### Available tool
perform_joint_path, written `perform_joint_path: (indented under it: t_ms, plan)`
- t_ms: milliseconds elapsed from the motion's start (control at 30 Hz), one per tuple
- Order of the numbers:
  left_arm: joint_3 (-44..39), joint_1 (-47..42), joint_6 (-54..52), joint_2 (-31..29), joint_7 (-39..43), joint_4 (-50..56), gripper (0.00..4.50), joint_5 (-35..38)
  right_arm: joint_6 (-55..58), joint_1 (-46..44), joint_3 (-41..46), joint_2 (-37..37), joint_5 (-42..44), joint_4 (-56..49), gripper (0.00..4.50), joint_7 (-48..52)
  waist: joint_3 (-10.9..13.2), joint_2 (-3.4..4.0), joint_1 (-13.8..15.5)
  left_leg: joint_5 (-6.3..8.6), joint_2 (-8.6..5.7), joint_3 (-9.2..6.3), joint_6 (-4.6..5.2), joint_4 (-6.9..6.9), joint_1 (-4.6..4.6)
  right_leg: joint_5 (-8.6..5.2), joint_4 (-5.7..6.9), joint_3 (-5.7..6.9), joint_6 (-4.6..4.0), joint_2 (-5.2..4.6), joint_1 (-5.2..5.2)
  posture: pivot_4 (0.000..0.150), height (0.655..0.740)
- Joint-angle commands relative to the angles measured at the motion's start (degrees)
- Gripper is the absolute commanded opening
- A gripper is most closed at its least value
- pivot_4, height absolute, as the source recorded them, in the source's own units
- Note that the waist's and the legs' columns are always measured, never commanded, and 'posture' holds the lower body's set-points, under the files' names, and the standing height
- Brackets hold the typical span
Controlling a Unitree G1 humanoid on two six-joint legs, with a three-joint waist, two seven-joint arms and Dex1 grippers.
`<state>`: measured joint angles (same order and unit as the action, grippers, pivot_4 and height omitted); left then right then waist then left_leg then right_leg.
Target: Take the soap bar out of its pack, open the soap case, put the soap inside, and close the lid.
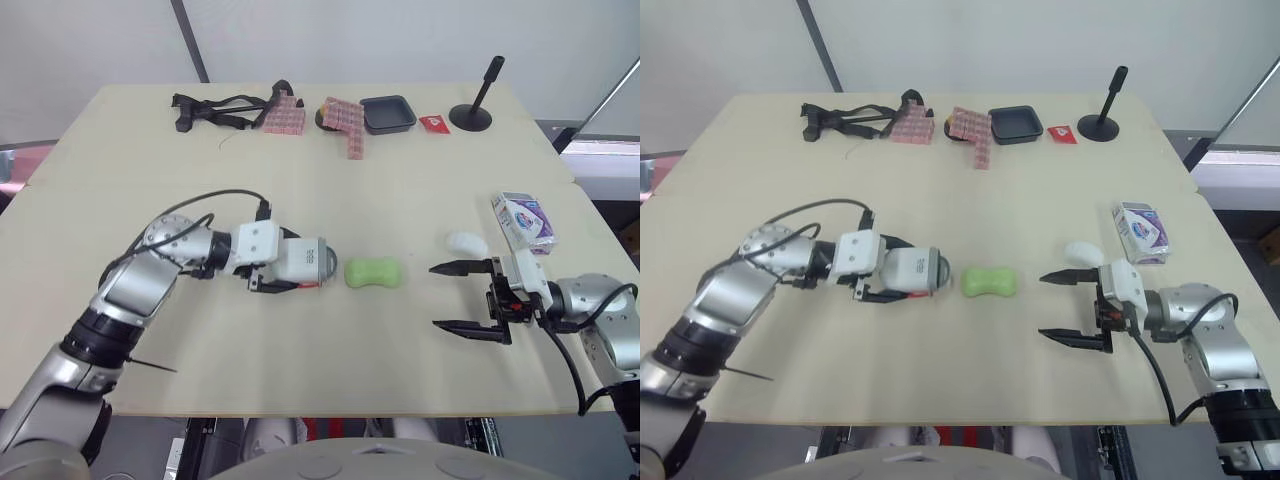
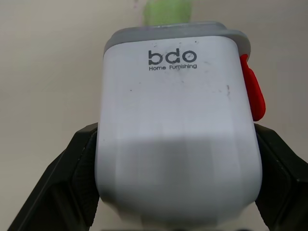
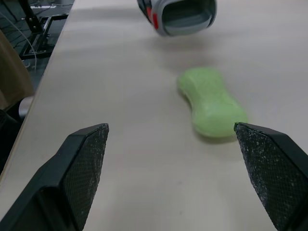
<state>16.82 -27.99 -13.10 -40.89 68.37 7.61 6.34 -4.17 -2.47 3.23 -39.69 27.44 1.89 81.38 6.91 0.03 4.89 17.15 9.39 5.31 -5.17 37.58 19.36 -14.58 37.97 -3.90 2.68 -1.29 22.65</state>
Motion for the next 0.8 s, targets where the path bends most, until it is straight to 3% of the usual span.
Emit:
perform_joint_path:
  t_ms: [33, 333, 800]
  plan:
    - [1.97, -2.80, -5.13, -1.32, 0.99, 2.47, 3.48, -2.17, -3.57, 0.40, 1.45, 0.08, -0.16, 1.36, 4.48, 0.92, 0.00, 0.00, -0.37, 0.00, -0.03, 0.00, 0.00, 0.00, 0.00, 0.00, -0.02, -0.02, 0.00, 0.00, -0.03, 0.150, 0.7400]
    - [7.72, -6.65, -10.61, -3.49, 4.04, 5.61, 3.48, -6.41, -2.75, -0.27, 1.22, 1.85, 1.09, 4.25, 4.48, -0.25, 0.00, 0.00, 0.04, 0.01, 0.00, -0.02, 0.01, -0.13, 0.03, 0.02, -0.28, -0.04, 0.02, 0.33, -0.16, 0.150, 0.7400]
    - [8.66, -7.96, -11.31, -6.34, 7.19, 6.30, 3.48, -8.64, -2.35, -1.06, 0.67, 3.09, 0.47, 5.34, 4.48, -0.40, 0.01, 0.00, 0.07, 0.01, 0.00, -0.03, 0.01, -0.15, -0.01, 0.01, -0.33, -0.03, 0.02, 0.33, -0.24, 0.150, 0.7400]
